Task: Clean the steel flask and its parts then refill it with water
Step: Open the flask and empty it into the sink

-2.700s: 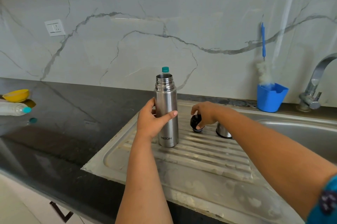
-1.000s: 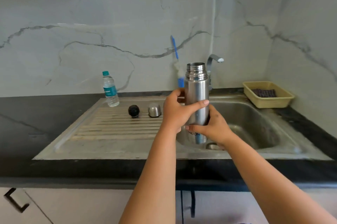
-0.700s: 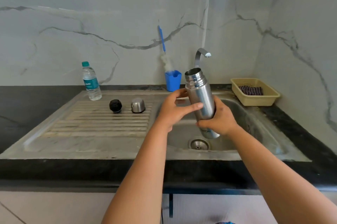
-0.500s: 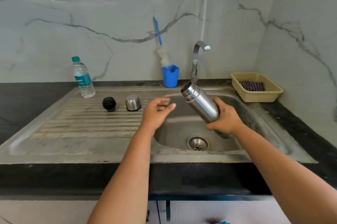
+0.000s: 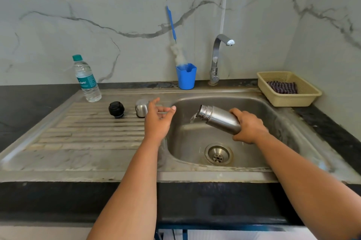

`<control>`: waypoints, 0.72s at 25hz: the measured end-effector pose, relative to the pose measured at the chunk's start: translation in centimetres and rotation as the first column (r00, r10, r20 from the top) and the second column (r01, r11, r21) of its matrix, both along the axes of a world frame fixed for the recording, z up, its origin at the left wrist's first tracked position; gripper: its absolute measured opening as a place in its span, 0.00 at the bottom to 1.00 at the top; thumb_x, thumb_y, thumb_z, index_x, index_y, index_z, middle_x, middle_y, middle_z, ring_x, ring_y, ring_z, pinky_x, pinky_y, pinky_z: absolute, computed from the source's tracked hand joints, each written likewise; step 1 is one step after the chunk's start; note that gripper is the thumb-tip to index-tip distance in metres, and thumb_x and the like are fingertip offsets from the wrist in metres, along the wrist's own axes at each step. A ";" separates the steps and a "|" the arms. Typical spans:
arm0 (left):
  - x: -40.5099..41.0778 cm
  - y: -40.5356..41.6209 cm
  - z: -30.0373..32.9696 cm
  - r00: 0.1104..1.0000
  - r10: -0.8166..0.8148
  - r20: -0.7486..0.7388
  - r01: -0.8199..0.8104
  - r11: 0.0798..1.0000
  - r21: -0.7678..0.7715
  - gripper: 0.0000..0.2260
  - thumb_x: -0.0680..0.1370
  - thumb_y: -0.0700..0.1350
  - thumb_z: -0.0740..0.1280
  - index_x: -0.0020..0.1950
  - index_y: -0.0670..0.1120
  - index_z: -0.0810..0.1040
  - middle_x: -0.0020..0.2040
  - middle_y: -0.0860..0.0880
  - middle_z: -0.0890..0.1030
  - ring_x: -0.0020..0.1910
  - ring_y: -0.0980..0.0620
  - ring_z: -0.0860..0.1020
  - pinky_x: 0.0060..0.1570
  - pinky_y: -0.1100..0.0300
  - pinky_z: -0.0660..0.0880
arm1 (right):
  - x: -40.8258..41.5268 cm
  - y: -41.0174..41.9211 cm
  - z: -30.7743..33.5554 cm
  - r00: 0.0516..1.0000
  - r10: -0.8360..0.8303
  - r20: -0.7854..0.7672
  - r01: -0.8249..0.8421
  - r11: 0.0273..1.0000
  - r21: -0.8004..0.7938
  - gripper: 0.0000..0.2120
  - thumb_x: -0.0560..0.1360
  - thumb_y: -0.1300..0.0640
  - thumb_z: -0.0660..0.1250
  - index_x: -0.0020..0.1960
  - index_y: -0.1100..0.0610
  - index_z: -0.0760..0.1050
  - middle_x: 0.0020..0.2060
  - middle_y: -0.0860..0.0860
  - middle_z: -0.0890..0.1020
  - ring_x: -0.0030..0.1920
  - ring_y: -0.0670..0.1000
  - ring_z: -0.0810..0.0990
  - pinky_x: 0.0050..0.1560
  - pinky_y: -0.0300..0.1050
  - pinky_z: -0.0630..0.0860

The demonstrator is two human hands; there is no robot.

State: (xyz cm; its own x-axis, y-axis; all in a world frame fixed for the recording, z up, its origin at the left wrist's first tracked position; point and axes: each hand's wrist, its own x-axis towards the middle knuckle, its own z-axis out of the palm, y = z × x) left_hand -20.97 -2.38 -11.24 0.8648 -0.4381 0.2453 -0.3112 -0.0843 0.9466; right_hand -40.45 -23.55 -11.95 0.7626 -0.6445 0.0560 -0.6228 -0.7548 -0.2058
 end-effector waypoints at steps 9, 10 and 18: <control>-0.5 0.1 0.3 0.999 -0.007 -0.050 0.008 1.000 0.015 0.18 0.77 0.49 0.71 0.64 0.51 0.72 0.48 0.54 0.79 0.47 0.58 0.76 0.41 0.67 0.70 | -0.5 -0.7 0.1 0.999 -0.031 -0.029 0.029 0.998 -0.061 0.41 0.61 0.51 0.77 0.69 0.42 0.60 0.54 0.51 0.74 0.54 0.56 0.75 0.53 0.54 0.73; -0.5 0.0 0.3 0.999 -0.020 -0.045 0.021 1.000 0.017 0.16 0.77 0.49 0.71 0.63 0.50 0.74 0.48 0.55 0.79 0.47 0.57 0.77 0.41 0.66 0.70 | -0.4 -0.8 0.1 0.999 -0.029 -0.027 0.027 0.997 -0.072 0.42 0.61 0.50 0.77 0.69 0.43 0.60 0.54 0.51 0.74 0.54 0.56 0.75 0.53 0.54 0.72; -0.5 1.0 -0.3 0.930 -0.055 0.364 -0.110 0.903 0.415 0.14 0.79 0.52 0.67 0.63 0.50 0.77 0.61 0.50 0.77 0.61 0.49 0.73 0.60 0.52 0.72 | -0.6 -0.8 0.0 0.999 -0.032 -0.024 0.030 0.996 -0.084 0.41 0.61 0.51 0.77 0.69 0.43 0.60 0.54 0.51 0.75 0.55 0.57 0.74 0.54 0.55 0.73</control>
State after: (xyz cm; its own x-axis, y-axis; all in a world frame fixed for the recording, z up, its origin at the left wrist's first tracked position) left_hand -21.46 -1.35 -11.51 0.7656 -0.5476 0.3376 -0.6131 -0.4625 0.6405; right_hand -41.08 -24.34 -11.97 0.7439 -0.6620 0.0916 -0.6507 -0.7487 -0.1269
